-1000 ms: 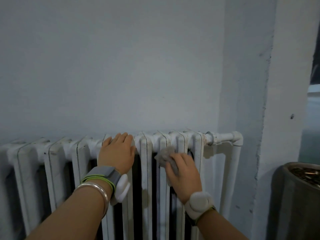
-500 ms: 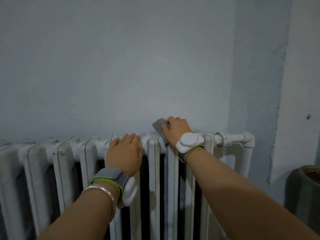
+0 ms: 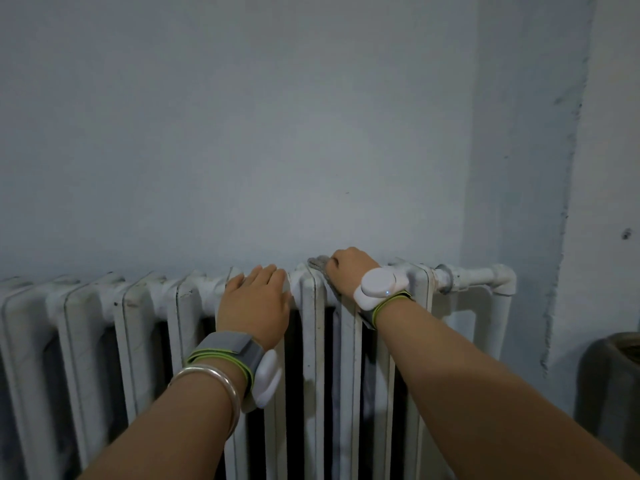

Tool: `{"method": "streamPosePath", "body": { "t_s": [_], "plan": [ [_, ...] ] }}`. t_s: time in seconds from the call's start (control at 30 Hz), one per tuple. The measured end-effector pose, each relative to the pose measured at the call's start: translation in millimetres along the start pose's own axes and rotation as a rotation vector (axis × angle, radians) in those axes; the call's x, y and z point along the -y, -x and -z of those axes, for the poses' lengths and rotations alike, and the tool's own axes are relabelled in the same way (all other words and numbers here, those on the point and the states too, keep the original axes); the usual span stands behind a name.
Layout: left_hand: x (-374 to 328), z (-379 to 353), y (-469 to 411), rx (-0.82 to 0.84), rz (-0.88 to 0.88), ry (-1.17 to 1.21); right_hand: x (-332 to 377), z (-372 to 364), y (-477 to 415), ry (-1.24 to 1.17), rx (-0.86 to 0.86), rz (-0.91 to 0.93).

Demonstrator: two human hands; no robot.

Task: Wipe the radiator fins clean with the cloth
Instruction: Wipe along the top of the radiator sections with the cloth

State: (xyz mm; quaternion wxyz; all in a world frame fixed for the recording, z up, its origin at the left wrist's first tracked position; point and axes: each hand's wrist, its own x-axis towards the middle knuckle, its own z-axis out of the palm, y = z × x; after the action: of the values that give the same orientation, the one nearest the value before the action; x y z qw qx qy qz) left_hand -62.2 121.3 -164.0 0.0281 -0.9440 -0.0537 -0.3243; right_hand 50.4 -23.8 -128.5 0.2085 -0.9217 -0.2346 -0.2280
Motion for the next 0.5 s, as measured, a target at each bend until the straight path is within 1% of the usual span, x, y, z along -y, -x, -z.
{"method": "streamPosePath", "body": {
  "t_s": [0.07, 0.13, 0.23, 0.3, 0.5],
  "plan": [
    [0, 0, -1, 0.001, -0.001, 0.001, -1, -3, 4, -0.001, -0.053, 0.006],
    [0, -1, -1, -0.003, -0.002, -0.001, -3, -8, 12, 0.001, -0.148, 0.028],
    [-1, 1, 0, -0.007, 0.000, 0.000, -4, -20, 29, -0.018, -0.383, 0.116],
    [-2, 2, 0, -0.005, 0.001, 0.001, -8, -28, 37, -0.017, -0.502, 0.172],
    [-1, 6, -1, 0.021, -0.001, 0.011, -10, -29, 53, -0.007, -0.596, 0.229]
  ]
}}
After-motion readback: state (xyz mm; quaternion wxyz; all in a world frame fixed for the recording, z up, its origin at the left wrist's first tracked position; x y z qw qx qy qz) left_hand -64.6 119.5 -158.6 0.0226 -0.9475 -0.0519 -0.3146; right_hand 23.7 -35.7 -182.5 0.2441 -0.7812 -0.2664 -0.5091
